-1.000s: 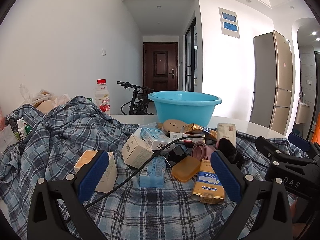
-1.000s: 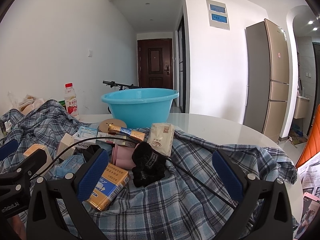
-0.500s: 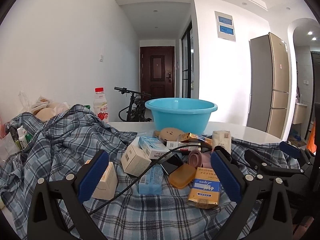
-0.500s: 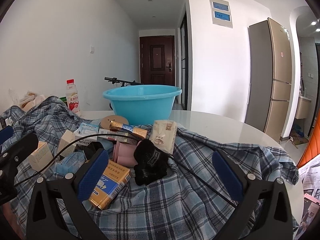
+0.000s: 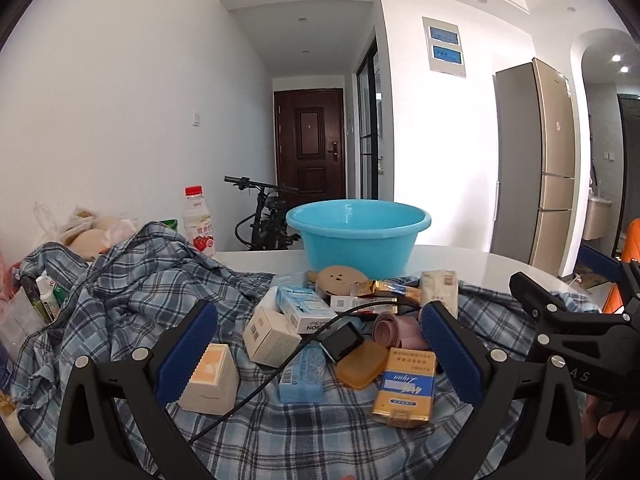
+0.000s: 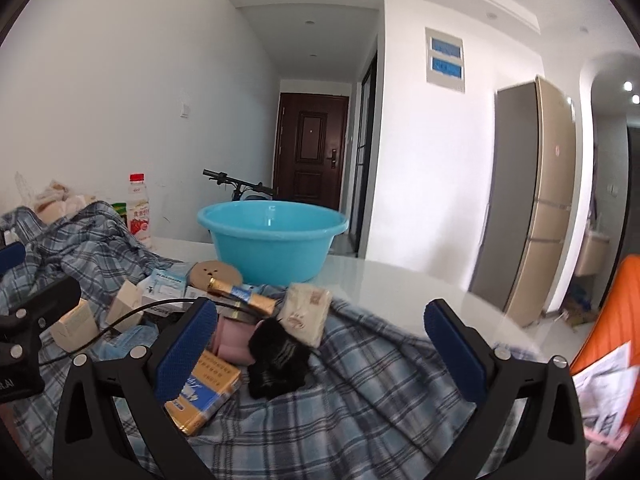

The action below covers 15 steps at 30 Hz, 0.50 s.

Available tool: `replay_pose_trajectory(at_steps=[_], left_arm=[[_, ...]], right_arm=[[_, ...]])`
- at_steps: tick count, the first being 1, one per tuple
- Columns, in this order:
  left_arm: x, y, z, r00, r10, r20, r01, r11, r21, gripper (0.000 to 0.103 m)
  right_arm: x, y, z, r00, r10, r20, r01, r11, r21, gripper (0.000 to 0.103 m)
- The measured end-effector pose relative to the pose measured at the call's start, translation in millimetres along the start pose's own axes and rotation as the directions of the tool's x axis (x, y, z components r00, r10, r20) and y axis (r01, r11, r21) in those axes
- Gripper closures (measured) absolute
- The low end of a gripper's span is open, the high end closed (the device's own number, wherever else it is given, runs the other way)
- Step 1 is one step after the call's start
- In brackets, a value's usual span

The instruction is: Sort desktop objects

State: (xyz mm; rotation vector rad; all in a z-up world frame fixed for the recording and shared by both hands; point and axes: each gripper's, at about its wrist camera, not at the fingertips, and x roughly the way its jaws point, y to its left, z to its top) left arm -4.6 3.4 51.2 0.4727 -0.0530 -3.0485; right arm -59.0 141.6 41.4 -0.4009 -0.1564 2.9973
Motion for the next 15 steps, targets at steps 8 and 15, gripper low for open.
replay_pose_trajectory(at_steps=[8, 15], left_arm=[[4.4, 14.4, 36.7, 0.996, -0.081, -0.036, 0.079, 0.995, -0.053, 0.000], [22.3, 16.1, 82.1, 0.995, -0.025, -0.095, 0.024, 1.000, -0.012, 0.000]], right_arm=[[2.1, -0.1, 33.0, 0.996, 0.078, -0.047, -0.081, 0.994, -0.077, 0.000], [23.9, -15.3, 65.0, 0.997, 0.059, -0.058, -0.059, 0.998, -0.011, 0.000]])
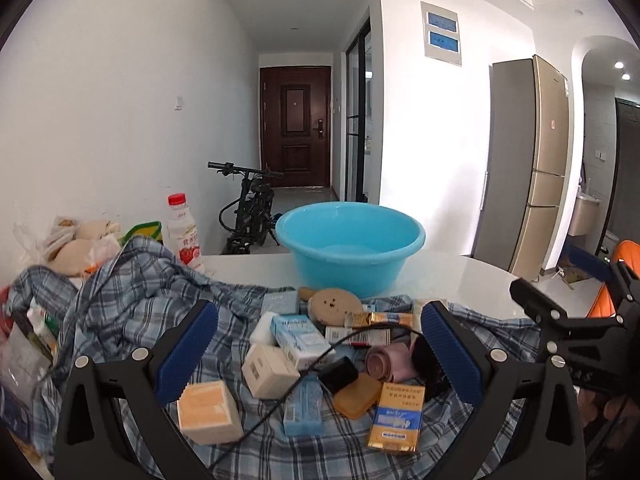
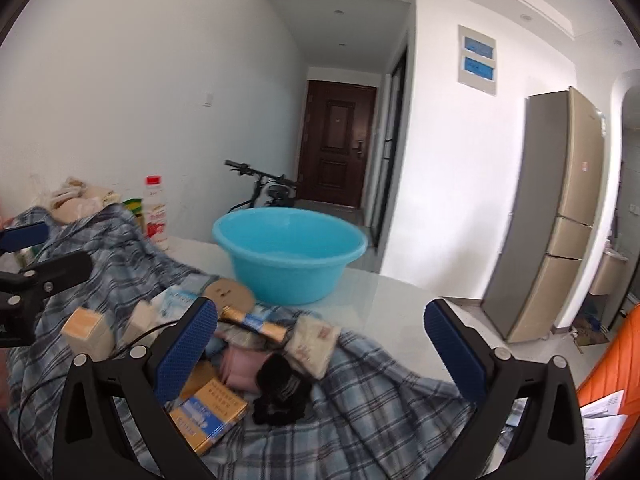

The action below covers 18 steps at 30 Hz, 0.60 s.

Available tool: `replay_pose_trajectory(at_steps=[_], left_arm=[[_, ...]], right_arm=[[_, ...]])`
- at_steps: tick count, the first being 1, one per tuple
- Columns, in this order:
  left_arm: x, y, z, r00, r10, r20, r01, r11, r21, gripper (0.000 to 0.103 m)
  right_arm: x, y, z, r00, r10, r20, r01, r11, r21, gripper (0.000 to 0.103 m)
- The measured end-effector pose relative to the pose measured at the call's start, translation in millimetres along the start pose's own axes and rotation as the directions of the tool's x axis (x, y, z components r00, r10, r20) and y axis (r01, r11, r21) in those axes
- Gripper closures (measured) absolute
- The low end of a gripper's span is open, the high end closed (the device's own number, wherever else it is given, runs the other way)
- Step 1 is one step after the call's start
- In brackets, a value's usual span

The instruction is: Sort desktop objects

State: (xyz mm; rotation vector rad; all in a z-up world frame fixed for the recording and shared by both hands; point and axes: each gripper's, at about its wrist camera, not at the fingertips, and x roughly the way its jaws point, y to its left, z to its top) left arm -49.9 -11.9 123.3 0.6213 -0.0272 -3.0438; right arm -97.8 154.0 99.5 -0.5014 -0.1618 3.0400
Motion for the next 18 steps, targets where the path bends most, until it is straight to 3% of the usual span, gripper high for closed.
replay_pose_trajectory(at_steps=[8, 13, 18], left_arm=[[8.2, 2.7, 58.8, 0.999, -0.025, 0.027, 0.025, 1.000, 0.003, 0.000], [-5.1, 5.4, 77.8, 0.997, -0.026, 0.067, 0.027, 1.000, -0.008, 0.000], [13.3, 0.3, 70.4, 0.999, 0.029, 0.028, -0.030, 0.999, 0.013, 0.000]], right_arm=[[10.2, -22.7, 60.0, 0.997, 0.002, 0.073, -0.003, 1.000, 0.016, 0.000], [-1.2, -32.5, 83.1, 0.992, 0.004, 0.125, -0.007, 1.000, 0.027, 0.000], [16.8, -23.7, 76.5, 0.999, -0.021, 0.049, 0.021, 1.000, -0.002, 0.000]])
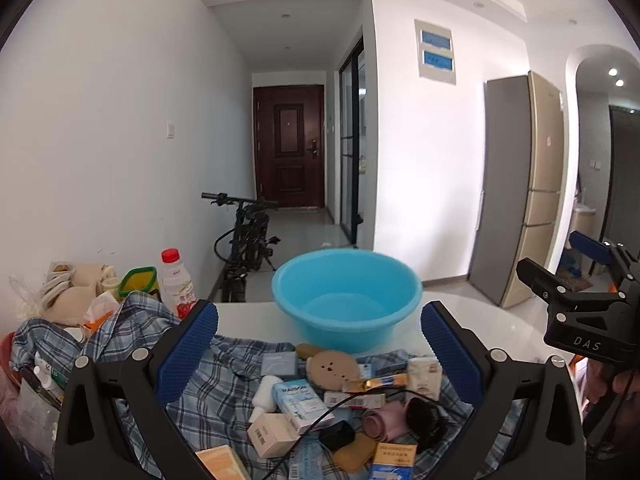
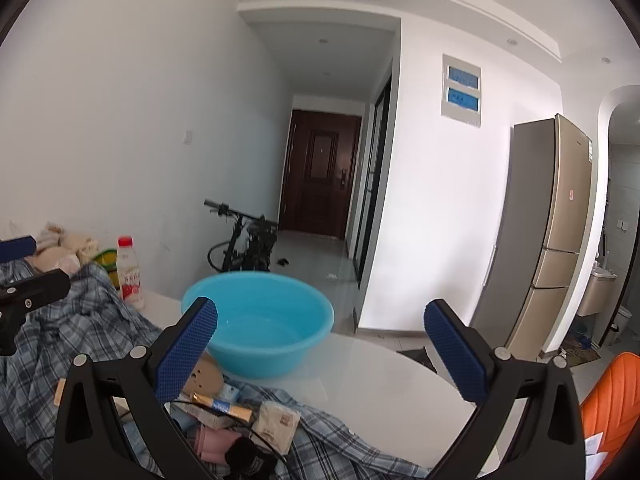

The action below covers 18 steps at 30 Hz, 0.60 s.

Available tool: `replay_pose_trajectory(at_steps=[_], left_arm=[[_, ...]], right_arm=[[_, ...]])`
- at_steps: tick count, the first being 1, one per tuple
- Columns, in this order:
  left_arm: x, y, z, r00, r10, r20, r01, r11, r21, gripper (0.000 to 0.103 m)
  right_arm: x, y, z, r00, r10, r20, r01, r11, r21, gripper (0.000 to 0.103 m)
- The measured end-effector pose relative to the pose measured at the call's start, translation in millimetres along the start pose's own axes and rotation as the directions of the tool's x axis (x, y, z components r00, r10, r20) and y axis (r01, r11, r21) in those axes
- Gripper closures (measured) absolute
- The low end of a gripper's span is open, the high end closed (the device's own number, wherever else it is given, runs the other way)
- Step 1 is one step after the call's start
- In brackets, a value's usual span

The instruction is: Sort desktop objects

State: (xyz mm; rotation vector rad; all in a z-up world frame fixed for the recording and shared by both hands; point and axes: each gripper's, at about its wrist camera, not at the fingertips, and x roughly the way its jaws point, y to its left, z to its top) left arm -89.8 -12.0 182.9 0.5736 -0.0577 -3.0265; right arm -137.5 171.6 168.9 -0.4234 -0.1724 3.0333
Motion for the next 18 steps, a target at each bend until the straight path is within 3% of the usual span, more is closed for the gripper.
replay_pose_trajectory(at_steps=[6, 12, 18], left_arm=[[39.0, 2.1, -7.6, 0.999, 0.026, -0.027, -0.027, 0.999, -0.026, 0.000], [66.9, 10.1, -0.9, 0.998, 0.065, 0.016, -0.064, 0.997, -0.033, 0.000], [104.2, 17.4, -1.3, 0.996, 0.092, -0.015, -0.092, 0.995, -0.042, 0.000]], right_arm=[[38.5, 9.2, -16.7, 0.995, -0.012, -0.097, 0.010, 1.000, -0.016, 0.000], [58.6, 6.0, -13.3, 0.995, -0.019, -0.094, 0.022, 0.999, 0.028, 0.000], [85.6, 8.2, -7.8, 0.995, -0.009, -0.094, 0.015, 0.998, 0.061, 0.000]])
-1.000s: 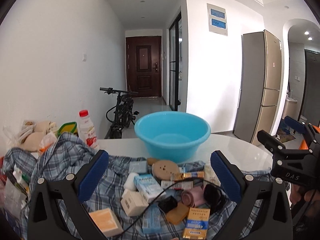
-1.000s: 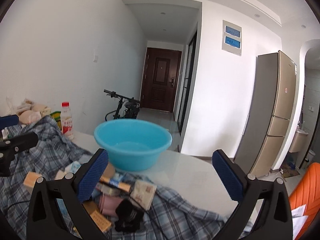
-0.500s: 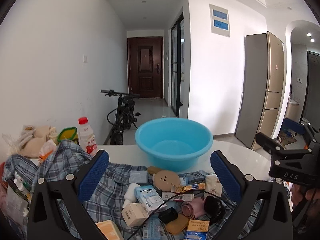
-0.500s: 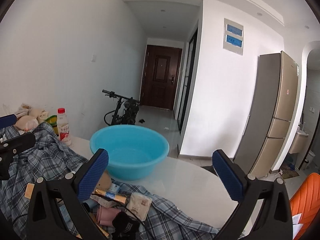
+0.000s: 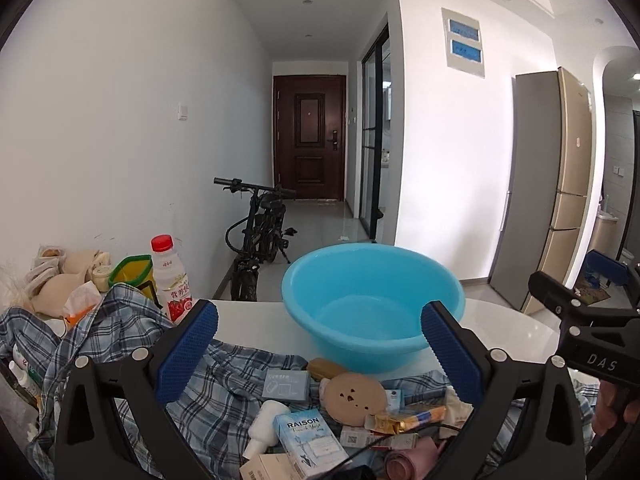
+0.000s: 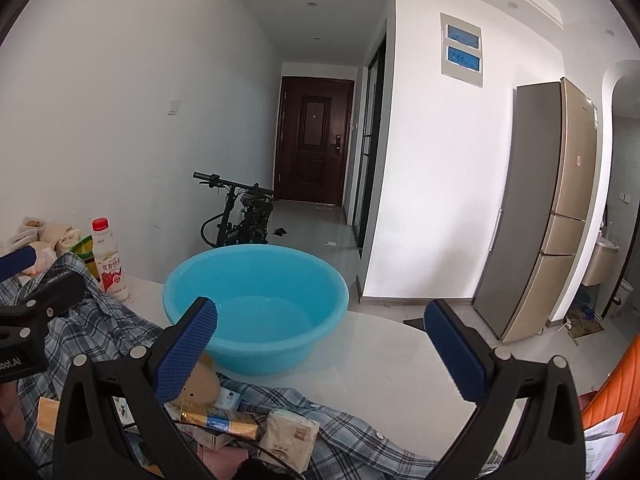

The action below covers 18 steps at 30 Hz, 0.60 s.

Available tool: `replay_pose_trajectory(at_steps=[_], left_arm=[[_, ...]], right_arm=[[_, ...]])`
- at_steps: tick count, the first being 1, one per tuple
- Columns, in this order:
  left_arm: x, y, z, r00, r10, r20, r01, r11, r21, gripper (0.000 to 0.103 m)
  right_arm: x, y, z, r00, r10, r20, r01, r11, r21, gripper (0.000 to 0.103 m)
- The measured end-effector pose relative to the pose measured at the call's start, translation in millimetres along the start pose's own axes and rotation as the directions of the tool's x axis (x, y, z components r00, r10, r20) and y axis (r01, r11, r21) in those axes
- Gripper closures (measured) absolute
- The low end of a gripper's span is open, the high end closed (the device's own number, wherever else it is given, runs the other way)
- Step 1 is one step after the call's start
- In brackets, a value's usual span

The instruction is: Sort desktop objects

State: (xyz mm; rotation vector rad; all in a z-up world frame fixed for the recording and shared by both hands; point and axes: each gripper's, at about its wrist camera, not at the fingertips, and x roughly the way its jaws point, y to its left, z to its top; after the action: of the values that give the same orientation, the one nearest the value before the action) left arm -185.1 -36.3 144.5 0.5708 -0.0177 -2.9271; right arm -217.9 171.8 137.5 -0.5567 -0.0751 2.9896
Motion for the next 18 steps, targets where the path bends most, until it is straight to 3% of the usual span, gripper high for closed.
replay_pose_trajectory(at_steps=[14, 18], left_arm=[[79.0, 11.1, -26.7, 0.993, 0.040, -0.111, -0.043, 0.999, -0.023, 0.000], [102.3, 5.2, -38.5, 0.987, 0.067, -0.149, -0.066, 0.998, 0.012, 0.000]], right_arm=[[75.6, 9.4, -15.8, 0.995, 0.028, -0.092, -0.027, 1.000, 0.017, 0.000], [96.5, 11.5, -20.5, 0.992, 0.034, -0.118, -0.032, 0.999, 0.024, 0.000]])
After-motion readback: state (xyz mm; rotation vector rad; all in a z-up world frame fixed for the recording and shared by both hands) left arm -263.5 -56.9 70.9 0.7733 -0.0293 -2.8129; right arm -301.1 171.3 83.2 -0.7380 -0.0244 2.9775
